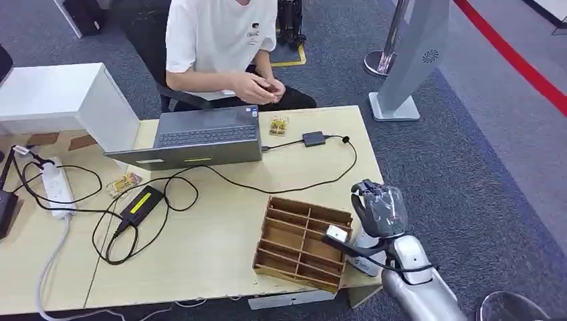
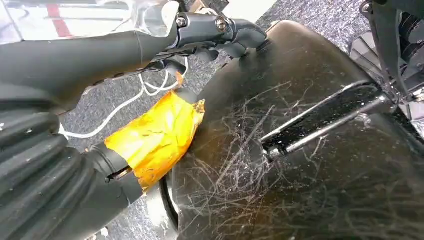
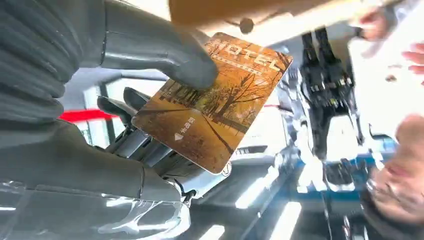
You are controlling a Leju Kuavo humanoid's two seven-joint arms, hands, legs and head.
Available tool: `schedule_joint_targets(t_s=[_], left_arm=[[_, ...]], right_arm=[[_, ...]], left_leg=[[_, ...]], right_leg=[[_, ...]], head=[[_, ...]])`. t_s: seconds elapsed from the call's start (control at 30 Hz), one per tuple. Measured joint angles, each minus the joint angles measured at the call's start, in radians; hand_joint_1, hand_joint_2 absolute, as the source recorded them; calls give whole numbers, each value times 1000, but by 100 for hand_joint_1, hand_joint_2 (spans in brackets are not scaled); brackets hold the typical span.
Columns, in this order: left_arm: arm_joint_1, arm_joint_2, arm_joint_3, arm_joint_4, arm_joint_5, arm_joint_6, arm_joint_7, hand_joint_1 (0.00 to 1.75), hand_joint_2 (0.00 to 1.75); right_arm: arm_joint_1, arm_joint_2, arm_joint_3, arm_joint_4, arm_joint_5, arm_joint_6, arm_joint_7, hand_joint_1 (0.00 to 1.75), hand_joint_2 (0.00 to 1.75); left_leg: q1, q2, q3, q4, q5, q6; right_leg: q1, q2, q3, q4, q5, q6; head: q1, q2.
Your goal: Pass the card to the sensor for recognition and then transmit it.
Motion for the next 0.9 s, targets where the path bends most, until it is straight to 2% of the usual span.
schedule_joint_targets(t_s=[0.13,0.23,0.3,0.53,0.9], left_arm=[[-1,-1,0,2,-11,-3,-5,0,175],[-3,-2,0,2,-24,-10,-10,0,175],[-5,-3,0,2,-30,-15,-14,0,175],[-12,-3,-1,2,-48,-32,-35,0,175],[-15,-3,-11,2,-50,-40,-48,0,175]], right_arm=[[-100,8,8,-22,6,16,9,175,175],[-207,28,34,-19,20,53,30,175,175],[-294,43,59,0,22,73,50,175,175],[-519,119,122,144,63,77,118,175,175],[-673,196,150,338,74,83,167,175,175]], left_leg=[[0,0,1,0,0,0],[0,1,0,0,1,-1],[0,1,2,0,2,-1],[0,0,1,0,2,-1],[1,-1,1,0,2,-1]], right_leg=[[0,0,0,0,0,0],[0,1,0,1,1,-1],[0,1,0,1,1,-1],[1,1,0,1,1,-1],[1,0,0,1,1,-1]], head=[[0,0],[0,0],[1,0],[1,0],[0,0]])
